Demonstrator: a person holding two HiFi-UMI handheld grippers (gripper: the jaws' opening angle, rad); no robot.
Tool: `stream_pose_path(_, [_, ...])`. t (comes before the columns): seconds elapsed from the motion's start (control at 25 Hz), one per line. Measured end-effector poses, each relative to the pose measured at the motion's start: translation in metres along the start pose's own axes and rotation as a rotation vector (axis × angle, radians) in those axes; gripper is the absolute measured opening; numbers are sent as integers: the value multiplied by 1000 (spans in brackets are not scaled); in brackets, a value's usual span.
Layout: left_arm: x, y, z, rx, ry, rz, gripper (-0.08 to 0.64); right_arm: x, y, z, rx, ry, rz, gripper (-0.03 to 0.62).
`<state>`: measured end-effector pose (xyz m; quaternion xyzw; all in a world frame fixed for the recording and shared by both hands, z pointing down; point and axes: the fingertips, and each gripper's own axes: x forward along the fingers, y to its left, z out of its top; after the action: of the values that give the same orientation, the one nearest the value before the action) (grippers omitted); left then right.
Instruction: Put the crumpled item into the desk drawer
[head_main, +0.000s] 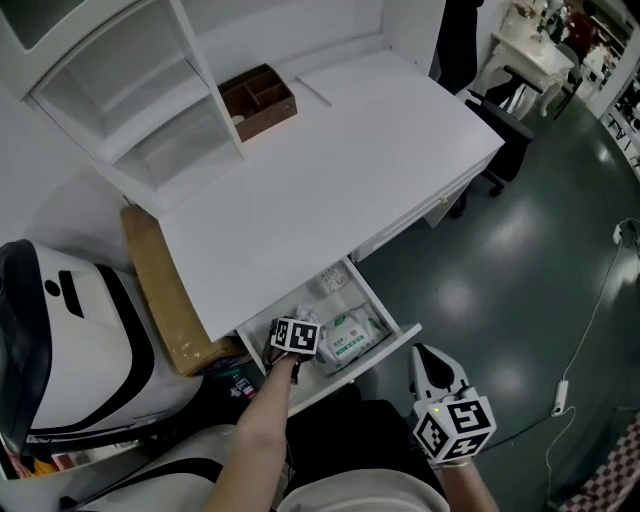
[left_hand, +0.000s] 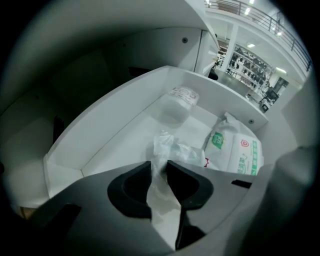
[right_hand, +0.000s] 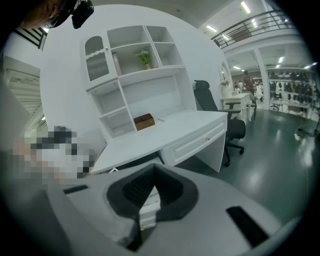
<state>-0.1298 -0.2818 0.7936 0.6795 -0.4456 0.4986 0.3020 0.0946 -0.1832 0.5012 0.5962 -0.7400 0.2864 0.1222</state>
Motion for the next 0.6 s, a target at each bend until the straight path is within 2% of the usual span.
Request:
stream_pose_path(0.28, [-14,4,5,-31,-62,-3,147,1,8,2,-13,-5,17,2])
stream_pose_path(0.6, [-69,2,35,-63,-261,-36,152,0,16,9,-26,-35,38,2])
